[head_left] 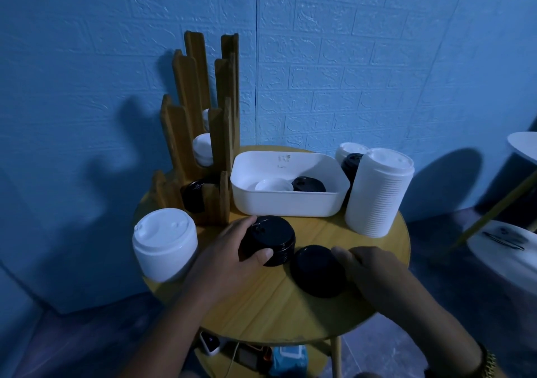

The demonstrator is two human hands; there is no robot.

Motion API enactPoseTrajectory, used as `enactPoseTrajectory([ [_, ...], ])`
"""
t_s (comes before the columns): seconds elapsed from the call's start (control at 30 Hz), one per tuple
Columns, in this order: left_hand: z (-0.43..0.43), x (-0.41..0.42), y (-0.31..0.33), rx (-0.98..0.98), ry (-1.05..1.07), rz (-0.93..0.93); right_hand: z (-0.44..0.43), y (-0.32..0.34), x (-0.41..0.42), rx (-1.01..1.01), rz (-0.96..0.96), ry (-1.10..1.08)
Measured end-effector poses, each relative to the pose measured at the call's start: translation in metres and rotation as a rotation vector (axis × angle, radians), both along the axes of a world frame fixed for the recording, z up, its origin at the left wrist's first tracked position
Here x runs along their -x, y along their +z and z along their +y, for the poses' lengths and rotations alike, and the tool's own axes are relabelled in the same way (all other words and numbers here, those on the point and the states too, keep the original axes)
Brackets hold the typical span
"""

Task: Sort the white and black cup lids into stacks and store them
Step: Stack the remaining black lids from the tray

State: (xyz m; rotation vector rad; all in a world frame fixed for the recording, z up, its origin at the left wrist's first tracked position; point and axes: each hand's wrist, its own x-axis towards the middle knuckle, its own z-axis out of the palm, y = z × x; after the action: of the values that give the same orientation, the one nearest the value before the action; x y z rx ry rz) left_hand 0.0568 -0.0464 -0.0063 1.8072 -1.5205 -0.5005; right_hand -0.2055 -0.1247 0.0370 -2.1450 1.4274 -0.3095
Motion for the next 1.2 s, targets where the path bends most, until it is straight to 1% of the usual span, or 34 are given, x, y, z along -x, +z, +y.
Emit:
enactPoseTrajectory([
  [0.07,0.000,-0.001,0.000,0.000,-0.001,0.001,0.000,-0.001,0.008,0.068,0.037,0.058],
  [0.13,0.000,0.000,0.001,-0.004,0.000,0.007,-0.002,-0.004,0.016,0.090,0.017,0.169],
  [0.23,0.000,0.000,0.001,-0.011,-0.001,0.012,-0.005,-0.011,0.022,-0.076,-0.109,0.388],
  [0.27,0.000,0.000,0.000,-0.011,-0.002,0.010,-0.004,-0.012,0.021,-0.094,-0.127,0.441],
  [0.3,0.000,0.000,0.000,-0.009,-0.002,0.007,-0.003,-0.014,0.020,-0.072,-0.120,0.468],
  [0.37,0.000,0.001,0.001,-0.006,0.000,0.007,-0.002,-0.019,0.014,0.033,-0.099,0.426],
  [0.47,0.000,0.002,0.001,-0.001,0.003,0.004,-0.003,-0.027,0.003,0.314,-0.055,0.215],
  [0.5,0.000,0.002,0.001,-0.001,0.004,0.005,-0.004,-0.029,-0.002,0.372,-0.019,0.121],
  [0.57,0.000,0.002,0.002,-0.010,0.010,0.008,-0.006,-0.033,-0.009,0.410,0.017,-0.045],
  [0.6,0.000,0.002,0.002,-0.018,0.013,0.010,-0.007,-0.034,-0.011,0.400,-0.001,-0.094],
  [0.67,0.001,0.002,0.003,-0.027,0.018,0.017,-0.006,-0.036,-0.007,0.356,-0.084,-0.075],
  [0.73,0.002,0.002,0.003,-0.023,0.014,0.017,-0.002,-0.034,0.001,0.288,-0.124,0.116],
  [0.8,0.001,0.002,0.002,-0.022,0.013,0.023,0.001,-0.029,0.008,0.213,-0.051,0.325],
  [0.83,0.001,0.002,0.002,-0.025,0.013,0.023,0.000,-0.028,0.009,0.205,-0.002,0.368],
  [0.9,0.000,0.002,0.001,-0.026,0.010,0.023,-0.001,-0.030,0.006,0.228,0.020,0.309],
  [1.0,0.001,0.001,0.001,-0.027,0.015,0.017,0.001,-0.033,-0.005,0.344,0.036,0.091],
  [1.03,0.002,0.001,0.002,-0.032,0.018,0.013,0.002,-0.034,-0.008,0.367,0.049,0.048],
  [1.1,0.003,0.001,0.002,-0.032,0.019,0.006,0.004,-0.036,-0.007,0.361,0.045,0.047],
  [1.2,0.003,0.002,0.003,-0.024,0.012,0.003,0.001,-0.038,0.001,0.324,0.011,0.122],
])
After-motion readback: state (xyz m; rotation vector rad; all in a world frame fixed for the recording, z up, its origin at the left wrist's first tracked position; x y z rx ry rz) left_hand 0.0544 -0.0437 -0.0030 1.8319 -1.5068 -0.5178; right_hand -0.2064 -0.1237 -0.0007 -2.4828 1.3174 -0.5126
